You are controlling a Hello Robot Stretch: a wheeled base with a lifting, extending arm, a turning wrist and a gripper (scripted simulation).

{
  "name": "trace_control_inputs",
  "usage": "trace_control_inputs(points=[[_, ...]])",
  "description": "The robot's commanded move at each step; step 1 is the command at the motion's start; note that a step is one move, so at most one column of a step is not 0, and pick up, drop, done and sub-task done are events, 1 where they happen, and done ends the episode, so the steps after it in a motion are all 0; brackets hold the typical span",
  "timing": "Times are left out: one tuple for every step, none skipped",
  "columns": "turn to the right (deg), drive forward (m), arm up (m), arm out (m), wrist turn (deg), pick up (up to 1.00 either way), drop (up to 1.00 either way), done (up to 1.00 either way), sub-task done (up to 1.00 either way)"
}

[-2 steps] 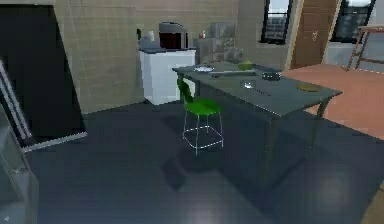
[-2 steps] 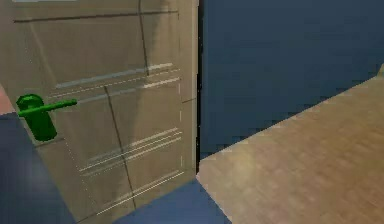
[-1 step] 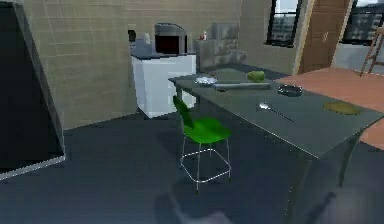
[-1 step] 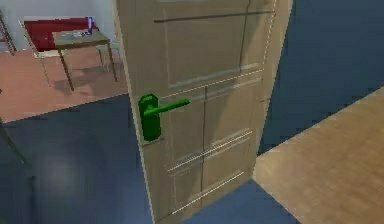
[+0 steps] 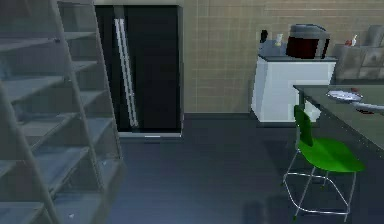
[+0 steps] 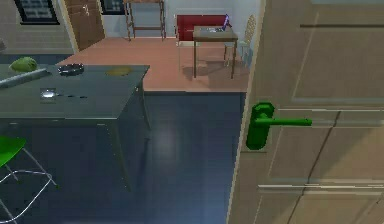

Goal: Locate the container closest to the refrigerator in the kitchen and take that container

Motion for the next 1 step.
trace_control_inputs(points=[[0.0,1.0,0.0,0.0,0.0,0.0,0.0,0.0,0.0]])
